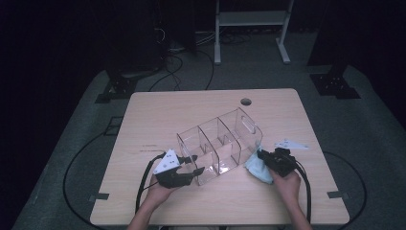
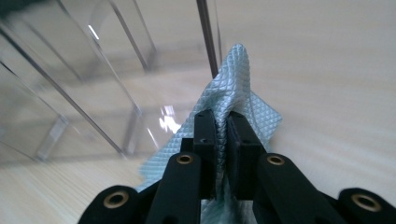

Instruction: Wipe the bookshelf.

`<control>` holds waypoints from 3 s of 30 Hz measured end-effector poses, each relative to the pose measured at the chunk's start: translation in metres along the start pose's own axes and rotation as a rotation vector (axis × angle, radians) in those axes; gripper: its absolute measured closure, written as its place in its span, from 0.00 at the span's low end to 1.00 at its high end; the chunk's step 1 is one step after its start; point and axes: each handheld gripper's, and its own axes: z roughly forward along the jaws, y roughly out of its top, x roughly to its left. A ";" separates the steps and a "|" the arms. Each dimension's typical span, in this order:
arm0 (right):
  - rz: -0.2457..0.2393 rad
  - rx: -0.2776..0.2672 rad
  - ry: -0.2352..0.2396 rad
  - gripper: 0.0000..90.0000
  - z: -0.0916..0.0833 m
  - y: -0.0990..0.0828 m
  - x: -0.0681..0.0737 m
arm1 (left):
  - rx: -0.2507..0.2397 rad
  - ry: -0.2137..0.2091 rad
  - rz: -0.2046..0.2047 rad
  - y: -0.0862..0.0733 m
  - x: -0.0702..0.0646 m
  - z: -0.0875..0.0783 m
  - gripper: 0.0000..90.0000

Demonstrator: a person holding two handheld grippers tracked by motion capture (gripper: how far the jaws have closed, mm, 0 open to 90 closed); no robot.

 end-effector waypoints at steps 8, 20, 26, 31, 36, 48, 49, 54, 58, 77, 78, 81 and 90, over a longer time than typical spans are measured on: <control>0.005 0.003 0.004 0.92 -0.002 -0.003 0.001 | 0.003 -0.001 0.001 0.000 0.000 0.000 0.53; -0.112 -0.157 0.166 0.92 -0.039 0.025 0.056 | 0.001 0.000 -0.001 0.000 -0.001 0.001 0.53; -0.135 -0.162 0.175 0.92 -0.037 0.036 0.067 | 0.001 0.000 0.001 0.000 -0.001 0.001 0.53; -0.127 -0.112 0.153 0.92 -0.021 0.027 0.064 | 0.001 0.002 0.001 0.000 -0.002 0.001 0.53; -0.093 -0.089 0.154 0.92 -0.007 0.014 0.058 | 0.000 0.004 0.001 0.000 -0.002 0.002 0.53; -0.108 -0.059 0.135 0.92 -0.006 0.013 0.060 | 0.003 0.003 0.000 0.000 -0.002 0.003 0.53; -0.123 -0.094 0.136 0.92 -0.015 0.024 0.063 | 0.001 0.001 0.000 0.000 -0.003 0.003 0.53; -0.143 -0.108 0.127 0.92 -0.019 0.034 0.066 | 0.001 0.000 0.000 0.000 -0.003 0.003 0.53; -0.121 -0.082 0.128 0.92 -0.010 0.021 0.063 | 0.000 0.001 0.000 0.000 -0.003 0.003 0.53; -0.103 -0.037 0.123 0.92 -0.003 0.013 0.060 | 0.000 -0.002 0.000 0.001 -0.003 0.004 0.53; -0.111 -0.058 0.123 0.92 -0.008 0.018 0.062 | 0.001 -0.002 0.000 0.001 -0.003 0.004 0.53; -0.134 -0.094 0.117 0.92 -0.017 0.031 0.066 | 0.004 -0.002 0.001 0.001 -0.004 0.004 0.53; -0.096 0.035 0.105 0.92 0.017 -0.003 0.055 | 0.008 0.000 0.003 0.001 -0.004 0.004 0.53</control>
